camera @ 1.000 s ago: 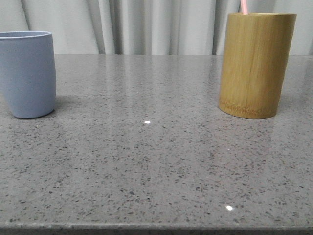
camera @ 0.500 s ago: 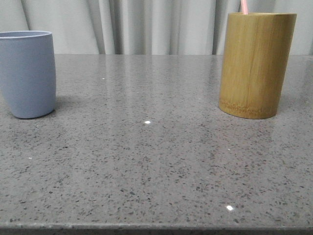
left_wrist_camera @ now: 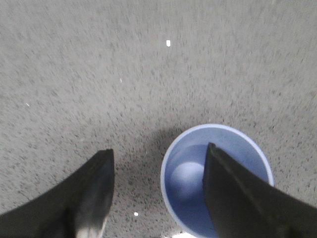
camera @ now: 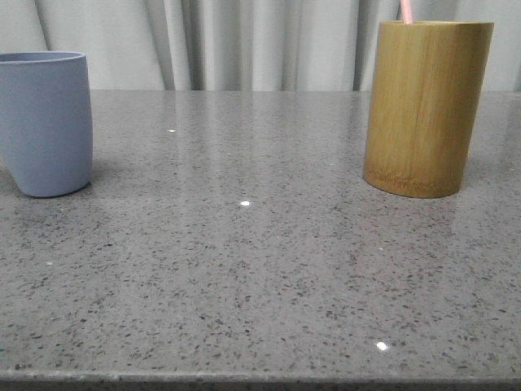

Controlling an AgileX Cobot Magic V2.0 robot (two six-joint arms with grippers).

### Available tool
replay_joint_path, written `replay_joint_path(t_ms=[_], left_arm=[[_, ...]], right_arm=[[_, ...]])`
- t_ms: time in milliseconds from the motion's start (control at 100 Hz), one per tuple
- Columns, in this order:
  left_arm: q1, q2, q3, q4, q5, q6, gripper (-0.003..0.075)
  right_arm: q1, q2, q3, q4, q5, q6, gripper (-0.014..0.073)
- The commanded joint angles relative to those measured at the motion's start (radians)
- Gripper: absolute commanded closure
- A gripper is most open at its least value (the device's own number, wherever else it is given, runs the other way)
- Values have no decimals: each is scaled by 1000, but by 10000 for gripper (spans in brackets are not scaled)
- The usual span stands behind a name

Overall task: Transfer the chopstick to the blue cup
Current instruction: 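Grasp the rim of the light blue cup with the left gripper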

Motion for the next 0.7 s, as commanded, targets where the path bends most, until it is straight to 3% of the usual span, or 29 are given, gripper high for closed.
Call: replay_joint_path(t_ms=[0,580,690], left_arm=[[-8,30,-61,-30,8,7,335],[-6,190,-75,-78,77,45,335],[-6,190,-75,-78,77,45,401]], right_arm=[[-6,8,-37,4,-60,-7,290],[-6,8,-37,4,-62,-7,290],[-6,8,-37,4,-62,-7,290]])
